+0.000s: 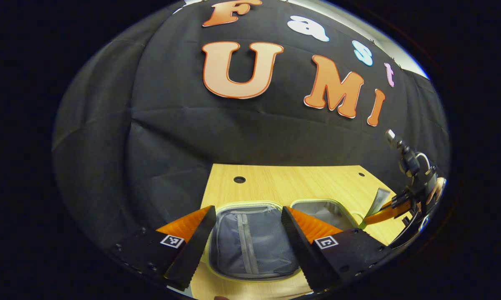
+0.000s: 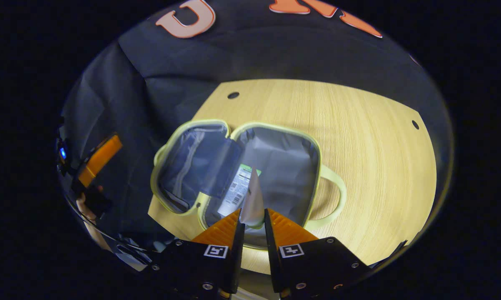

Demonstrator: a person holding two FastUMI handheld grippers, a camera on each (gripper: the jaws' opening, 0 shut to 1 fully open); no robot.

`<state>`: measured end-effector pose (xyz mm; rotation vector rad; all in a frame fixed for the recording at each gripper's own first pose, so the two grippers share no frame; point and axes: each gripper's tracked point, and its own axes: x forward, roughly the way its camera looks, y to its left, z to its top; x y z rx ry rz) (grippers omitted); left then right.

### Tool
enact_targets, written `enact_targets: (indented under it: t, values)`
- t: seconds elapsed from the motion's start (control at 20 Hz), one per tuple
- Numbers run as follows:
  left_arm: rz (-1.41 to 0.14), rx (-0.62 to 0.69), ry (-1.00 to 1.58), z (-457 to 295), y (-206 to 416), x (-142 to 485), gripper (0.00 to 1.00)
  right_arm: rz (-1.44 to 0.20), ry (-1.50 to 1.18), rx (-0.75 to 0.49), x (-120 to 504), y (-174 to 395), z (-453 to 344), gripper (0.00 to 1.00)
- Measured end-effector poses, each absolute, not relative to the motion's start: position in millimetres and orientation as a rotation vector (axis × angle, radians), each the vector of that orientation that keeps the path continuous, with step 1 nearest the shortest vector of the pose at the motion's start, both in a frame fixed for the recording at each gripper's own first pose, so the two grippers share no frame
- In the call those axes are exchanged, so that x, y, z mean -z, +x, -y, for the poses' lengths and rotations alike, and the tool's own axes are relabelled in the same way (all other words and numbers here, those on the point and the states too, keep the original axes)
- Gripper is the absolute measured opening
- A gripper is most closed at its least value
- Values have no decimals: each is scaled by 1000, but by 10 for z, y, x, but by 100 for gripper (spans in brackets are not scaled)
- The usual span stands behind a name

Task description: First open the suitcase, pack the skin care products into it, and then close the suitcase.

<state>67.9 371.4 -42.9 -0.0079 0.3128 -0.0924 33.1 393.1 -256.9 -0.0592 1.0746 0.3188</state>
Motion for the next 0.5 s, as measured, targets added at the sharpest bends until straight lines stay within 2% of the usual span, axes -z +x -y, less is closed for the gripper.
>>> enact_targets:
  t: [0.1, 0.15, 0.2, 0.3, 0.35, 0.4, 0.45, 0.5]
  values:
    - [-296, 65, 2, -3737, 625, 294, 98, -1127, -56, -311, 2768, 305, -3940, 31]
    - [-273, 59, -3, -3741, 600, 212, 98, -1148, -48, -300, 2847, 292, -3934, 25]
    - [-261, 63, -14, -3746, 575, 164, 98, -1163, -48, -288, 2905, 288, -3916, 31]
    - [-258, 51, -18, -3846, 555, 265, 97, -1169, -55, -262, 2985, 309, -3876, 31]
    - [-264, 38, -12, -3909, 559, 297, 97, -1156, -59, -262, 2981, 339, -3867, 37]
    - [-268, 28, -7, -3957, 538, 305, 97, -1137, -56, -270, 2951, 371, -3878, 33]
    - [-274, 22, -11, -3982, 518, 313, 98, -1118, -49, -270, 2882, 413, -3873, 35]
    - [-286, 22, -24, -3995, 503, 342, 97, -1103, -47, -266, 2873, 438, -3848, 42]
